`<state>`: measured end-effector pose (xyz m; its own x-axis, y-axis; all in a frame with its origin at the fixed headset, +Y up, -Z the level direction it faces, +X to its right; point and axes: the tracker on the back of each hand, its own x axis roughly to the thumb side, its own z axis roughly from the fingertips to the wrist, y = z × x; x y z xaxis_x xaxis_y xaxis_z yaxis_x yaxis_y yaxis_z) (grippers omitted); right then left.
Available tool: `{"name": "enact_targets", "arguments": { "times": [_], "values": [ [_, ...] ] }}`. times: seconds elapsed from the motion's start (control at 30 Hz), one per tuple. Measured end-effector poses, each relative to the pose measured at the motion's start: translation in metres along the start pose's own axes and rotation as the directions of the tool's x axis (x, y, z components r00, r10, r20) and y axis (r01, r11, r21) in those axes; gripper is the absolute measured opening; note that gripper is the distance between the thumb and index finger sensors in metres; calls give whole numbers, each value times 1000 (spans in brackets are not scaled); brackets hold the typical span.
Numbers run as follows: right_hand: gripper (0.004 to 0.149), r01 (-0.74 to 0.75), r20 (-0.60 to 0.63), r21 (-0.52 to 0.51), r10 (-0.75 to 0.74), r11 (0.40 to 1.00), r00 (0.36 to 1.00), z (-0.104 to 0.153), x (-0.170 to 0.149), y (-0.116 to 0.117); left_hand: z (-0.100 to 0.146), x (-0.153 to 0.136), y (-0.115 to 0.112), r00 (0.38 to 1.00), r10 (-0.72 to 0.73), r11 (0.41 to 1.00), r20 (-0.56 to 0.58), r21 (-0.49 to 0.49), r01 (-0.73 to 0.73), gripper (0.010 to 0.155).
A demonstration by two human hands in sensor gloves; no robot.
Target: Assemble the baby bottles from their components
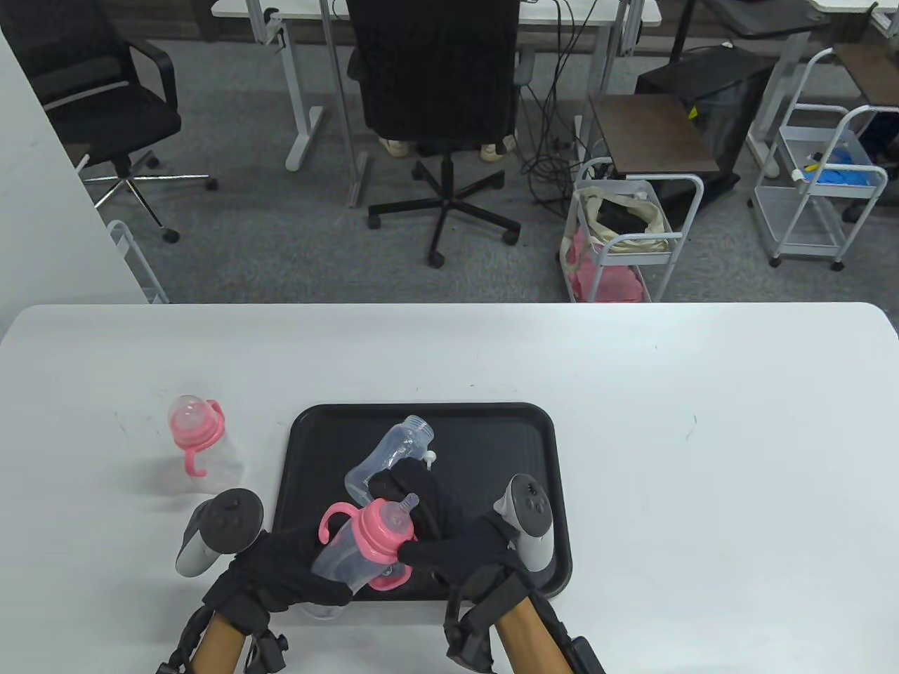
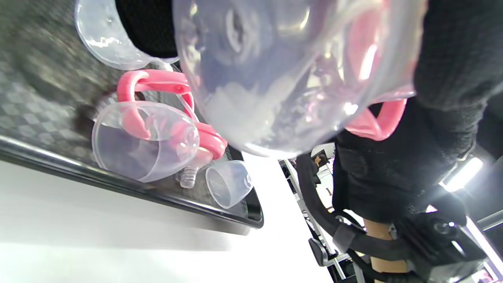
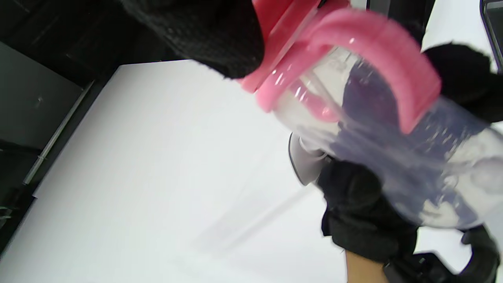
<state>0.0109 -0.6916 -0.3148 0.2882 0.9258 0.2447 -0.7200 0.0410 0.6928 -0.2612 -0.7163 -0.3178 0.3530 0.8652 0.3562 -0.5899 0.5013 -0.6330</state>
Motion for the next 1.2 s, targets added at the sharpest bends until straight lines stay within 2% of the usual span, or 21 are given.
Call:
{"name": "enact_targets", "arguments": {
  "times": [0.1,0.17,0.27,0.33,0.37,0.47,0.53,0.6,0.67,0.73,0.8,0.83,0.9,0.97,1.0,1.07,1.1,1.2],
  "values": [
    [91,-238,-37,-130,235,963,971,3,5,-2,2,4,2,998,-53,998,-19,41,54,96],
    [94,-340,-44,-145,337,929,940,3,6,-2,1,6,2,993,-111,992,-36,60,113,96],
    [93,-352,-45,-116,349,929,936,2,4,0,0,9,1,990,-131,990,-40,42,133,96],
    [88,-332,-64,-150,326,931,943,3,2,-1,1,13,0,981,-183,979,-62,77,187,96],
    [86,-363,-90,-190,352,912,932,4,1,-2,1,15,0,970,-229,967,-80,91,236,96],
    [86,-518,-154,-313,495,796,855,7,-1,-2,1,26,-5,879,-448,859,-164,193,475,96],
    [86,-498,-146,-320,478,806,866,7,1,-1,1,29,-7,861,-481,832,-167,221,508,97],
    [86,-506,-145,-346,487,790,861,7,2,0,0,33,-10,848,-500,806,-178,263,530,97],
    [86,-520,-146,-349,503,779,852,7,2,-1,0,37,-12,794,-572,734,-207,302,608,97],
    [85,-508,-158,-366,485,780,860,8,-2,0,-2,39,-16,767,-600,697,-228,320,641,97],
    [84,-500,-174,-390,471,773,865,8,-5,-1,-3,42,-18,704,-660,629,-262,319,709,98],
    [84,-504,-173,-380,475,776,863,8,-6,-1,-4,42,-19,692,-670,616,-269,321,720,97],
    [83,-516,-171,-387,490,764,855,8,-3,1,-4,42,-20,707,-658,623,-259,339,705,98],
    [82,-551,-190,-415,523,724,831,8,-1,5,-5,43,-23,686,-674,594,-275,351,724,98],
    [82,-553,-208,-428,517,715,830,8,-2,6,-6,43,-22,681,-676,599,-281,329,730,98],
    [84,-542,-224,-440,497,716,838,9,-3,9,-6,38,-21,710,-647,624,-278,343,702,98],
    [84,-560,-244,-432,506,707,827,9,-2,8,-5,34,-21,727,-629,650,-274,328,686,98],
    [87,-577,-233,-395,530,715,816,8,0,5,-3,32,-18,742,-615,664,-266,333,670,98]
  ]
}}
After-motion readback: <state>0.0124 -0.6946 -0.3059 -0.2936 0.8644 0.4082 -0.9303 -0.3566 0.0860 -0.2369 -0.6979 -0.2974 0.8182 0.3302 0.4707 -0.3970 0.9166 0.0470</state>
